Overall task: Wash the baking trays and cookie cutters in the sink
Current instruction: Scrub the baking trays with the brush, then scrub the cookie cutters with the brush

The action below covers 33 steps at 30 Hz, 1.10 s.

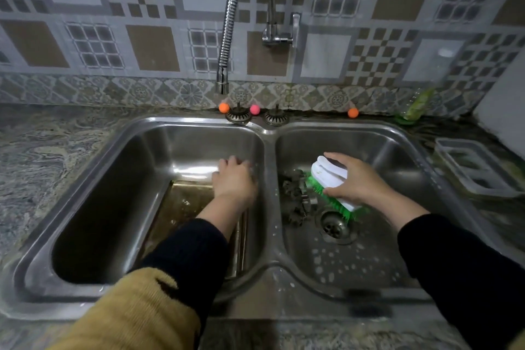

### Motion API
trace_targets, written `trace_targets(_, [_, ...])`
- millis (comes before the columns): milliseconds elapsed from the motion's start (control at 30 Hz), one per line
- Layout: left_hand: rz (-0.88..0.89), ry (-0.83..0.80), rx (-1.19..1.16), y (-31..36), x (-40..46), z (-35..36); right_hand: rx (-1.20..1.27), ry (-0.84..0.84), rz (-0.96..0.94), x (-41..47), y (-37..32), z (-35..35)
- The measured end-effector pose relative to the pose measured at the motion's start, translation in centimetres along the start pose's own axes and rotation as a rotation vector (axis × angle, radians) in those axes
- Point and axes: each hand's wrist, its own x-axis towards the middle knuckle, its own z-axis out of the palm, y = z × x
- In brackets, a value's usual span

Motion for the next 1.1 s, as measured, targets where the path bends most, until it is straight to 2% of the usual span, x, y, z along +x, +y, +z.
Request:
trace_targets(100, [0.208, 0.063, -0.004, 5.6, 0.0, 0.9, -0.001, 0.014, 0.004, -0.4, 1.3, -1.7])
trace_targets(167, [0.281, -0.009, -0.001, 8.7, -0.3, 2.3, 0.004, 0.024, 0.003, -0.6, 2.5, -3.4])
trace_targets(233, [0.251, -0.183, 0.005, 10.1, -0.5, 5.1, 0.009, 0.056, -0.003, -0.6, 3.7, -5.5])
trace_targets(333, [0.093, -0.444, 0.011, 9.5, -0.6, 9.4, -0.015, 0.149, 0.026, -0.7, 5.9, -9.5])
trace_targets(433, [-0.015, -0.538, -0.007, 10.4, -0.2, 12.9, -0.015, 0.288, 0.101, -0.7, 10.6, -14.6])
trace_targets(567, [-0.050, -0.465, 0.036, 11.0, 0.3, 16.1, -0.003, 0.400, 0.179, 0.4, 17.3, -18.6])
trace_targets(833, [-0.077, -0.358, 0.088, 11.8, 1.7, 18.4, 0.082, 0.295, 0.233, 3.9, 25.5, -16.2])
trace_targets(1000, [-0.180, -0.353, -0.120, 13.1, 2.2, 17.5, -0.004, 0.182, 0.240, 4.5, 26.6, -15.0])
trace_targets(1100, [-0.220, -0.256, -0.308, 15.2, 2.3, 15.7, -0.041, 0.191, 0.265, 4.5, 26.5, -15.1])
